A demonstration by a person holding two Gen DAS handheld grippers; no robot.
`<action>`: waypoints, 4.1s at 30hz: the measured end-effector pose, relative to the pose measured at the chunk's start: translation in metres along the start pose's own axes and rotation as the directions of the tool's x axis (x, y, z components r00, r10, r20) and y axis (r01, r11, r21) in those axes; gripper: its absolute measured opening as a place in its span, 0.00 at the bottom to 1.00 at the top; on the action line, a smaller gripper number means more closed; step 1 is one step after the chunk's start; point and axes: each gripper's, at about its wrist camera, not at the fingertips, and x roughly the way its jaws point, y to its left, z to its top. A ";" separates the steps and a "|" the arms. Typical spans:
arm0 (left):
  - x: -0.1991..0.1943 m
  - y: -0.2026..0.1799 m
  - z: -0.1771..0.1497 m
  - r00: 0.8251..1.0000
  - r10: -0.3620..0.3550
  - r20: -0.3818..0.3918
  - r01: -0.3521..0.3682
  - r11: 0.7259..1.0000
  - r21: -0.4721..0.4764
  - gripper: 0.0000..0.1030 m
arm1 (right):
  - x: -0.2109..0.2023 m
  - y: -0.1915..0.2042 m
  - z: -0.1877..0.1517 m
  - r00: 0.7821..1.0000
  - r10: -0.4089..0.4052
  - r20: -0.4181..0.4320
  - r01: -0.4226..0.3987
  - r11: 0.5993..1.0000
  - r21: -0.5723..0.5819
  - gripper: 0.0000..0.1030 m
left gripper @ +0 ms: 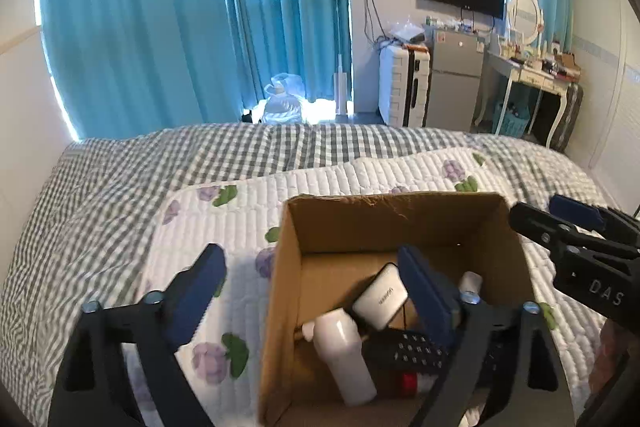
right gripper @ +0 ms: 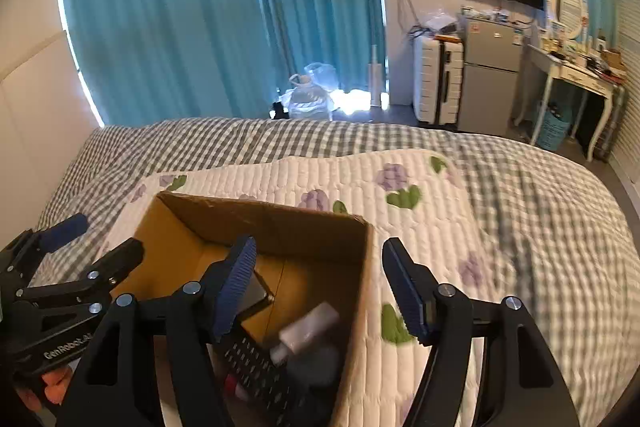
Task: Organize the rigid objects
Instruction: 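Release the black charger into the box with the left gripper while the right drops the power bank in, then grasp the pink rose-patterned card case by its edge with the right gripper, then grasp the white square charger with the left gripper, then lower the white square charger into the box with the left gripper while the right releases the card case there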
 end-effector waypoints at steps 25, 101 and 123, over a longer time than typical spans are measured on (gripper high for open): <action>-0.205 0.043 -0.090 0.994 -0.005 0.111 0.002 1.000 0.025 1.00 | -0.224 0.077 -0.109 0.999 -0.049 0.010 0.050 0.994 -0.100 0.91; -0.028 -0.059 -0.222 0.955 -0.057 -0.289 0.084 0.993 0.082 0.55 | -0.062 0.031 -0.214 0.969 -0.106 -0.222 0.102 0.994 -0.032 0.09; -0.120 0.001 -0.170 0.994 -0.041 -0.099 0.040 0.999 -0.005 0.54 | -0.118 0.060 -0.197 0.985 -0.141 -0.101 0.129 0.985 -0.116 0.09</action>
